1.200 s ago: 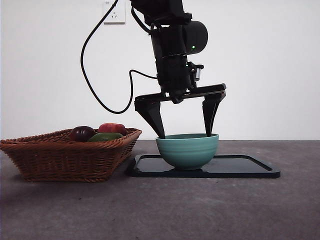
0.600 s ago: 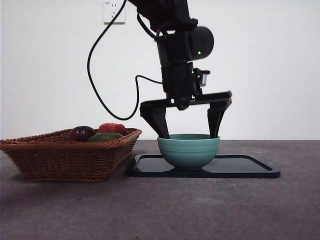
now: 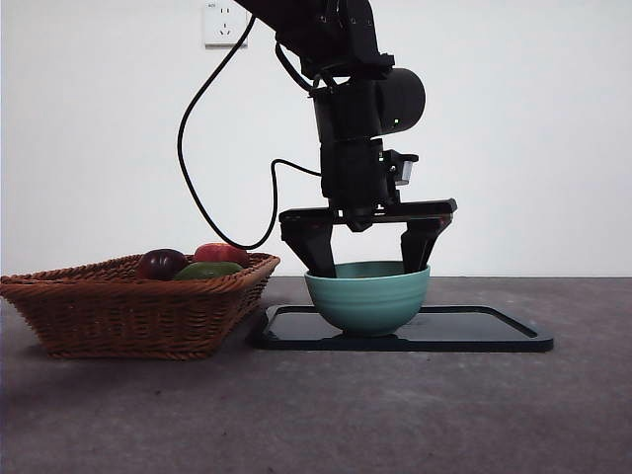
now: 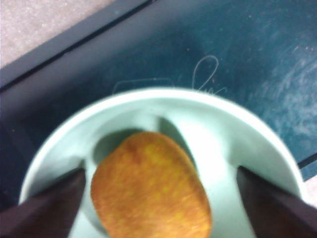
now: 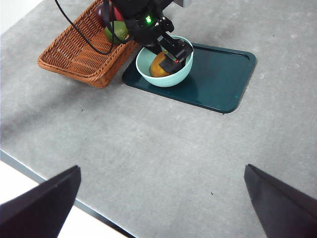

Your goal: Pick up the wifruite, put it on the bowl, pick up the plate, put it on desk

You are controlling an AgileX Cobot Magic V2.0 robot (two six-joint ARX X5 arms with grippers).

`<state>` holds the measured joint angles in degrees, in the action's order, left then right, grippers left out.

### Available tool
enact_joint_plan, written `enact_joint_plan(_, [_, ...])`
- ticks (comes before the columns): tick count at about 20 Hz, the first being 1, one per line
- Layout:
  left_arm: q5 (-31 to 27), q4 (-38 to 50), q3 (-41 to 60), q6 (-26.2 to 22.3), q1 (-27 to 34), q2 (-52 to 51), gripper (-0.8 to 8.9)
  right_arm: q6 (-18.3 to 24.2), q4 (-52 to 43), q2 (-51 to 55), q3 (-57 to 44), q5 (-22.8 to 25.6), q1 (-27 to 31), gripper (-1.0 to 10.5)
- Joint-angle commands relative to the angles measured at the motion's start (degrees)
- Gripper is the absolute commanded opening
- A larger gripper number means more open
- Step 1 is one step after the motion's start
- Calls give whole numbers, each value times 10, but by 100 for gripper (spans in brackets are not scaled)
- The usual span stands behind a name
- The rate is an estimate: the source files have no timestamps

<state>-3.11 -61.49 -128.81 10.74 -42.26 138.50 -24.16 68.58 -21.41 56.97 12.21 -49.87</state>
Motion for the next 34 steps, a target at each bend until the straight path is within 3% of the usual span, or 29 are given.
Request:
enact_joint_plan(1, [-3, -1, -15, -9, -5, 29, 312, -8, -4, -1, 4, 2, -6, 591])
enact_joint_plan(2, [-3, 0, -15, -9, -5, 29, 271, -8, -4, -1, 4, 2, -6, 591])
enact_joint_plan(8, [-3, -16, -54, -11, -4, 29, 267, -8, -4, -1, 4, 2, -6, 591])
enact_joint_plan(17, [-3, -220, -296, -11, -5, 29, 267, -8, -3, -1, 4, -2, -6, 591])
enact_joint_plan(21, [-3, -227, -360, -11, -10, 19, 267, -9, -2, -1, 4, -2, -6, 591])
enact_joint_plan(29, [-3, -238, -332, -24, -27, -62, 267, -8, -2, -1, 4, -2, -6, 591])
enact_joint_plan(34, [-3, -238, -161, -24, -20, -184, 267, -9, -2, -1, 4, -2, -6, 591])
